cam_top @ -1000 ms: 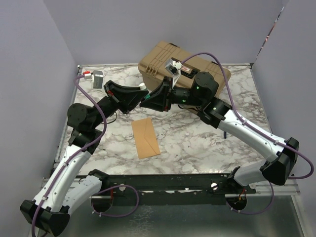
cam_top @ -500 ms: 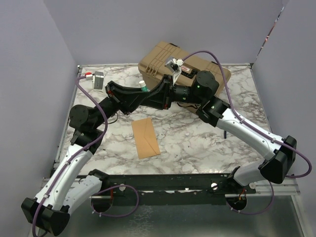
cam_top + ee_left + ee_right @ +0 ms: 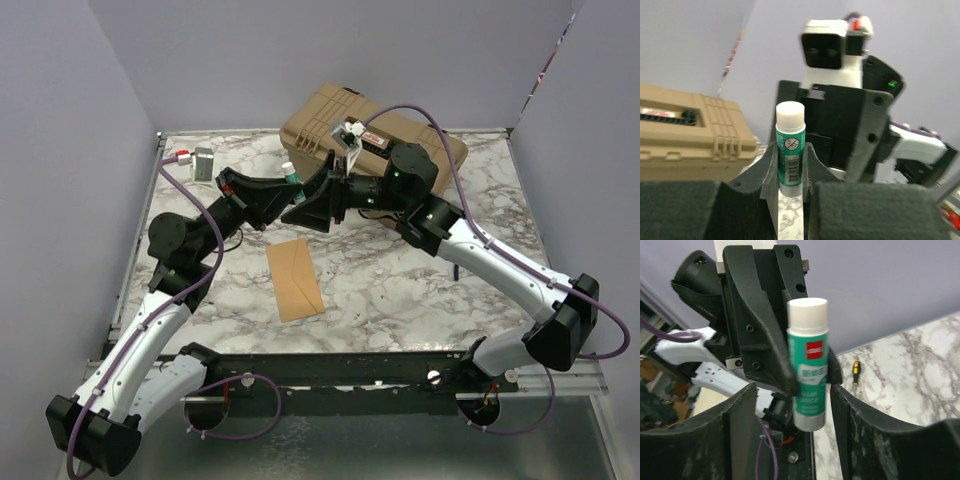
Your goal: Place the letter into the envelope and seal it
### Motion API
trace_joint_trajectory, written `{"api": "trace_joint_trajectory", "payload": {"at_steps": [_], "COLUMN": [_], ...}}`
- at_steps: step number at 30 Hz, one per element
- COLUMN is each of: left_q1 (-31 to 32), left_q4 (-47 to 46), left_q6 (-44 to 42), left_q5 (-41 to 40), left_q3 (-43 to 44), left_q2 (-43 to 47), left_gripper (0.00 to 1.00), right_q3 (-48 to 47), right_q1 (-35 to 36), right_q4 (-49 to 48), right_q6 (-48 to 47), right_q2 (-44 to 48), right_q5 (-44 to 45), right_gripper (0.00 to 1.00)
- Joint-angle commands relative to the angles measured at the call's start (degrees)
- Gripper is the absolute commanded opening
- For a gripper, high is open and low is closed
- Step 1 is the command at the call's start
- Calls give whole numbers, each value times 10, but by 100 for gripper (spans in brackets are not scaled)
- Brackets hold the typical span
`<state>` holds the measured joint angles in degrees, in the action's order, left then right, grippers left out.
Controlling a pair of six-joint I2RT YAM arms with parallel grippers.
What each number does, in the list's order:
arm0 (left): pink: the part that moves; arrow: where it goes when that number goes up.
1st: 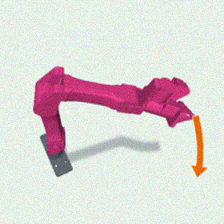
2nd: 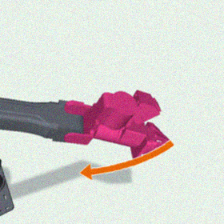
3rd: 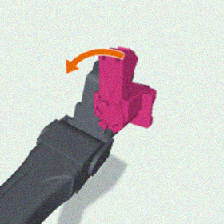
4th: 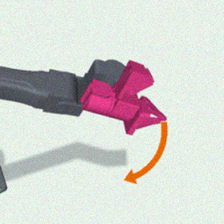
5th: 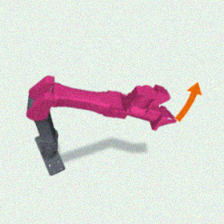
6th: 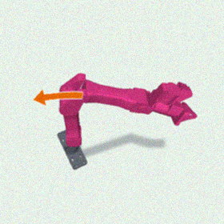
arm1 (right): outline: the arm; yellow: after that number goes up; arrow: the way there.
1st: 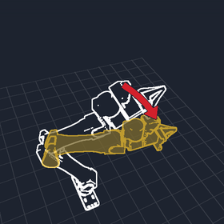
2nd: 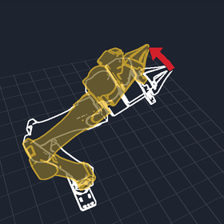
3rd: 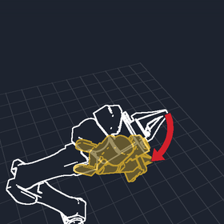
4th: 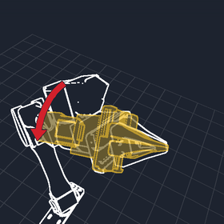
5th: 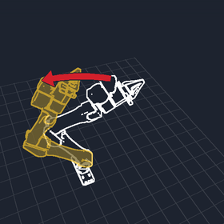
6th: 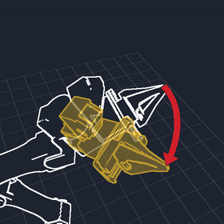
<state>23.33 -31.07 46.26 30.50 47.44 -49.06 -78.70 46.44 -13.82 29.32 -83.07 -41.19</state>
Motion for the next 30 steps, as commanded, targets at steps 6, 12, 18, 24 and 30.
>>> {"api": "trace_joint_trajectory", "payload": {"at_steps": [6,12,18,24,30], "left_q1": [1,1,0,1,1], "left_q4": [305,326,319,312,313], "left_q6": [-151,-176,-189,-193,-183], "left_q5": [-360,-344,-305,-263,-259], "left_q3": [-8,-30,-35,-32,-41], "left_q2": [20,34,29,21,21], "left_gripper": [0,0,0,0,0], "right_q3": [35,58,79,100,115], "right_q1": [0,-4,-49,-57,-58], "right_q4": [319,501,609,587,559], "right_q6": [-81,-11,39,36,36], "right_q2": [55,22,-80,-129,-163], "right_q5": [315,551,568,545,535], "right_gripper": [67,67,65,65,62]}}
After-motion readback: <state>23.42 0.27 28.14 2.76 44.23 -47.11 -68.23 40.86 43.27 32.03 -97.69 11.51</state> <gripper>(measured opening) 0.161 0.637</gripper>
